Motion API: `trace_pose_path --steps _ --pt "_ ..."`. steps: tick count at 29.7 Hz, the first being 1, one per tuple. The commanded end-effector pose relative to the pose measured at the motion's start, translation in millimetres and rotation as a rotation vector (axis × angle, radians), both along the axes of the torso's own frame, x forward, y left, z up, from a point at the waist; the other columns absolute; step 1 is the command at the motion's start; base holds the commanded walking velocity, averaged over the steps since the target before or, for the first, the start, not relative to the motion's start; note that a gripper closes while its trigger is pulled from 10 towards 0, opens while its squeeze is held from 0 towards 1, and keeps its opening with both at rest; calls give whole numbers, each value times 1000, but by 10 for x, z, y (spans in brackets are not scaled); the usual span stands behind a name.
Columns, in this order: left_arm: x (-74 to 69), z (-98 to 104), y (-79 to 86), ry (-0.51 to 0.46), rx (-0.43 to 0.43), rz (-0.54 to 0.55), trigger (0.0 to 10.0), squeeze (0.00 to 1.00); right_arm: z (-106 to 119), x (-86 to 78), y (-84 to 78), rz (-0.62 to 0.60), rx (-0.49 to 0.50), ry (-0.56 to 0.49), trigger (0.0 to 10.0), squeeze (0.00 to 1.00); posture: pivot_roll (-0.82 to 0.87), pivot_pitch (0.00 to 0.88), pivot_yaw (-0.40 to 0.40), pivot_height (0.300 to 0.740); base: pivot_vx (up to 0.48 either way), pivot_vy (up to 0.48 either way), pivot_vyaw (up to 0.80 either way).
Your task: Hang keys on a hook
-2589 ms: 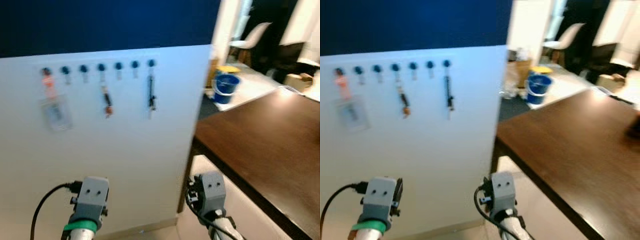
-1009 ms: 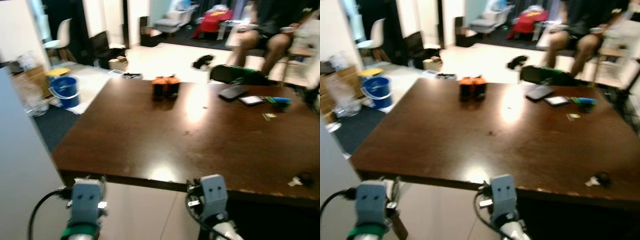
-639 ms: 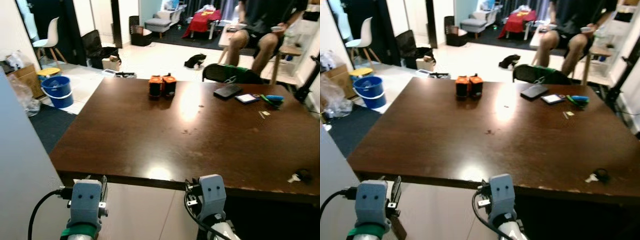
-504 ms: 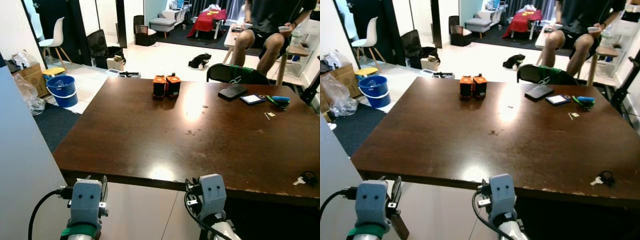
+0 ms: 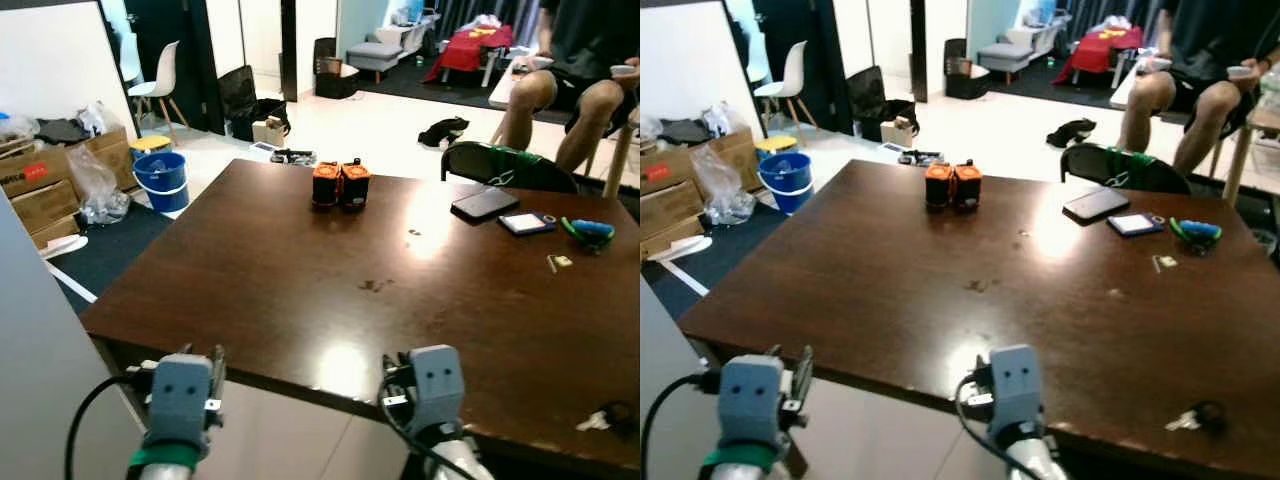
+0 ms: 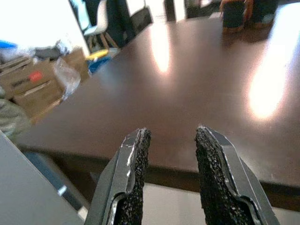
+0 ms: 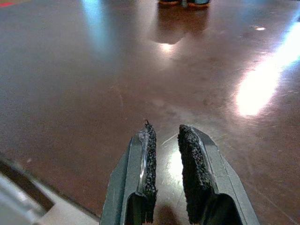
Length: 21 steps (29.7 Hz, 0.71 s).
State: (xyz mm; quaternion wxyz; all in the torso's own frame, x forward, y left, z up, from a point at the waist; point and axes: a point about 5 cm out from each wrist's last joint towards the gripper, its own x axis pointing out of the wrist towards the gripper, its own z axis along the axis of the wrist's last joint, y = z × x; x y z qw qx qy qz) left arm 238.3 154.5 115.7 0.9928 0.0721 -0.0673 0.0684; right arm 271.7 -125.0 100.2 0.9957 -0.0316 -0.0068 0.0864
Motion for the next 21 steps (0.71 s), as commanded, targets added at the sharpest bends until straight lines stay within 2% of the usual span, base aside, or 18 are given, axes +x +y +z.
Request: trace_pose_path --steps 1,21 --pt "-18 -42 -5 21 -3 1 10000 0 -59 -21 -37 -10 -3 26 10000 0 -160 33 111 740 0 -375 0" --pt "-11 -42 -1 22 -10 -4 10000 0 -56 -14 -36 -10 0 26 10000 0 -160 33 111 740 0 -357 0"
